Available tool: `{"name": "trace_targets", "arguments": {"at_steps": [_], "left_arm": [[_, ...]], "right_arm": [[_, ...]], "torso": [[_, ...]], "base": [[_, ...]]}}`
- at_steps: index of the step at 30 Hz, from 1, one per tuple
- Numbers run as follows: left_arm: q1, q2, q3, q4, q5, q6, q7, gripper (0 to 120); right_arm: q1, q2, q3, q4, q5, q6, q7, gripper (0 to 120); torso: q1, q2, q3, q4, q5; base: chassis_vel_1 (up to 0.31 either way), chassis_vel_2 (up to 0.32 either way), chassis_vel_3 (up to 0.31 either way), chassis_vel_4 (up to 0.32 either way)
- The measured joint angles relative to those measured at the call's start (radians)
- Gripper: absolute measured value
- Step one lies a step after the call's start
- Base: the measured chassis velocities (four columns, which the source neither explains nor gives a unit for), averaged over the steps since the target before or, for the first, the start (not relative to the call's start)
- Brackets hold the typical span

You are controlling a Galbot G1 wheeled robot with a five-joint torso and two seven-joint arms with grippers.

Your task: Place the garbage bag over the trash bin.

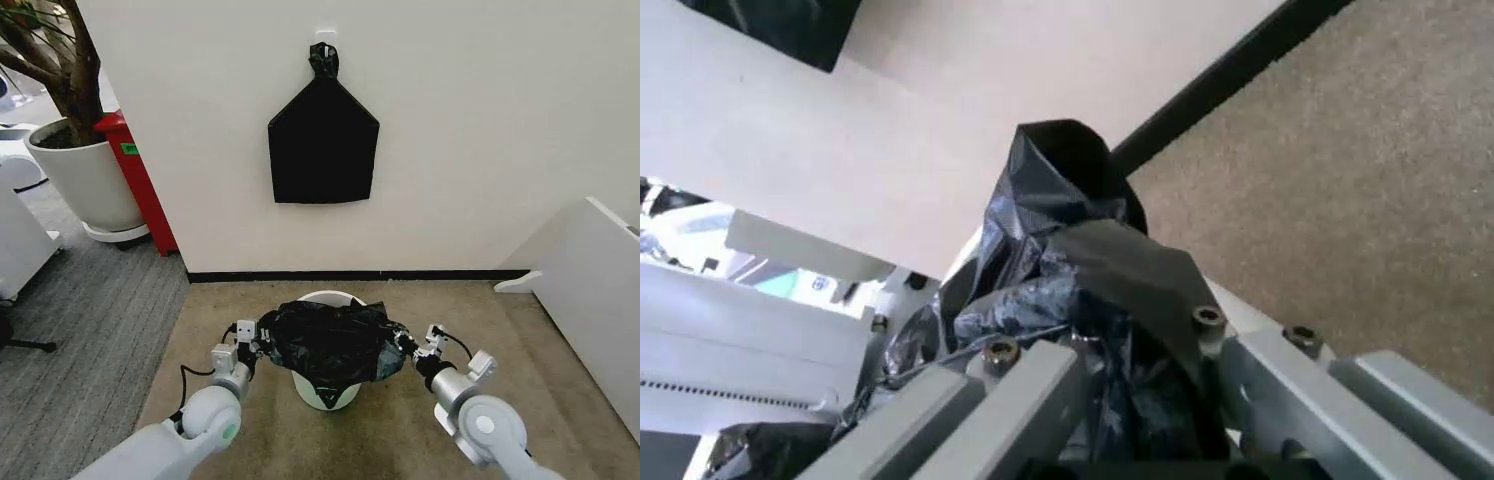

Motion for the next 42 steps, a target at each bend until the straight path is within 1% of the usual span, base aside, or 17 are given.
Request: {"name": "trace_targets", "arguments": {"at_steps": [4,6,9,10,11,12,13,14,16,17,20,21,23,29,33,41,42], "left_arm": [[-0.007,-0.01,0.0,0.019,0.003,0.002,0.002,0],[-0.01,-0.019,0.002,0.042,0.01,0.001,0.009,0],[-0.018,-0.035,0.017,0.066,0.017,-0.003,0.016,0],[-0.018,-0.035,0.017,0.066,0.017,-0.003,0.016,0],[-0.022,-0.042,0.024,0.076,0.019,-0.007,0.02,0],[-0.024,-0.044,0.026,0.079,0.021,-0.008,0.021,0],[-0.029,-0.05,0.032,0.092,0.027,-0.012,0.027,0],[-0.034,-0.055,0.035,0.1,0.032,-0.016,0.033,0],[-0.044,-0.063,0.037,0.117,0.034,-0.023,0.043,0],[-0.044,-0.063,0.037,0.117,0.034,-0.023,0.043,0],[-0.057,-0.072,0.037,0.141,0.036,-0.034,0.053,0],[-0.064,-0.077,0.037,0.157,0.04,-0.042,0.06,0],[-0.071,-0.082,0.037,0.175,0.049,-0.053,0.069,0],[-0.069,-0.099,0.039,0.22,0.067,-0.082,0.09,0],[-0.065,-0.117,0.049,0.265,0.106,-0.11,0.107,0],[-0.068,-0.146,0.064,0.299,0.178,-0.118,0.113,0],[-0.068,-0.147,0.067,0.3,0.19,-0.117,0.112,0]], "right_arm": [[0.009,0.002,0.001,-0.035,0.004,-0.009,-0.014,0],[0.014,0.008,0.005,-0.077,0.004,-0.012,-0.051,0],[0.015,0.011,0.03,-0.158,0.0,-0.018,-0.177,0],[0.015,0.011,0.03,-0.158,0.0,-0.018,-0.177,0],[0.014,0.005,0.041,-0.189,-0.007,-0.021,-0.257,0],[0.014,0.003,0.044,-0.2,-0.01,-0.022,-0.285,0],[0.014,-0.005,0.052,-0.238,-0.028,-0.024,-0.385,0],[0.017,-0.012,0.057,-0.263,-0.044,-0.028,-0.446,0],[0.03,-0.022,0.062,-0.311,-0.057,-0.037,-0.543,0],[0.03,-0.022,0.062,-0.311,-0.057,-0.037,-0.543,0],[0.06,-0.027,0.06,-0.368,-0.077,-0.038,-0.653,0],[0.09,-0.025,0.052,-0.41,-0.1,-0.04,-0.714,0],[0.128,-0.013,0.045,-0.456,-0.126,-0.04,-0.759,0],[0.185,0.025,0.03,-0.534,-0.167,-0.037,-0.811,0],[0.195,0.043,0.022,-0.568,-0.209,-0.016,-0.831,0],[0.177,0.04,0.019,-0.546,-0.269,0.03,-0.785,0],[0.17,0.032,0.019,-0.531,-0.288,0.046,-0.763,6]], "torso": [[0.0,0.0,0.0,-0.0004,0.0],[0.0,0.0,0.0,-0.0003,0.0],[0.0,0.0,0.0,-0.0001,0.0002],[0.0,0.0,0.0,-0.0001,0.0002],[0.0,0.0,0.0,-0.0003,0.0001],[0.0,0.0,0.0,-0.0004,0.0001],[0.0,0.0,0.0,-0.0003,0.0001],[0.0,0.0,0.0,-0.0003,0.0001],[0.0,0.0,0.0,-0.0004,0.0001],[0.0,0.0,0.0,-0.0004,0.0001],[0.0,0.0,0.0,-0.0004,0.0],[0.0,0.0,0.0,-0.0004,-0.0001],[0.0,0.0,0.0,-0.0003,0.0001],[0.0,0.0,0.0,-0.0002,0.0],[0.0,0.0,0.0,-0.0001,-0.0001],[0.0,0.0,0.0,-0.0004,-0.0002],[0.0,0.0,0.0,-0.0002,-0.0002]], "base": [[0.0,0.0,0.0,0.0],[0.0,0.0,0.0,0.0],[0.0,0.0,0.0,0.0],[0.0,0.0,0.0,0.0],[0.0,0.0,0.0,0.0],[0.0,0.0,0.0,0.0],[0.0,0.0,0.0,0.0],[0.0,0.0,0.0,0.0],[0.0,0.0,0.0,0.0],[0.0,0.0,0.0,0.0],[0.0,0.0,0.0,0.0],[0.0,0.0,0.0,0.0],[0.0,0.0,0.0,0.0],[0.0,0.0,0.0,0.0],[0.0,0.0,0.0,0.0],[0.0,0.0,0.0,0.0],[0.0,0.0,0.0,0.0]]}}
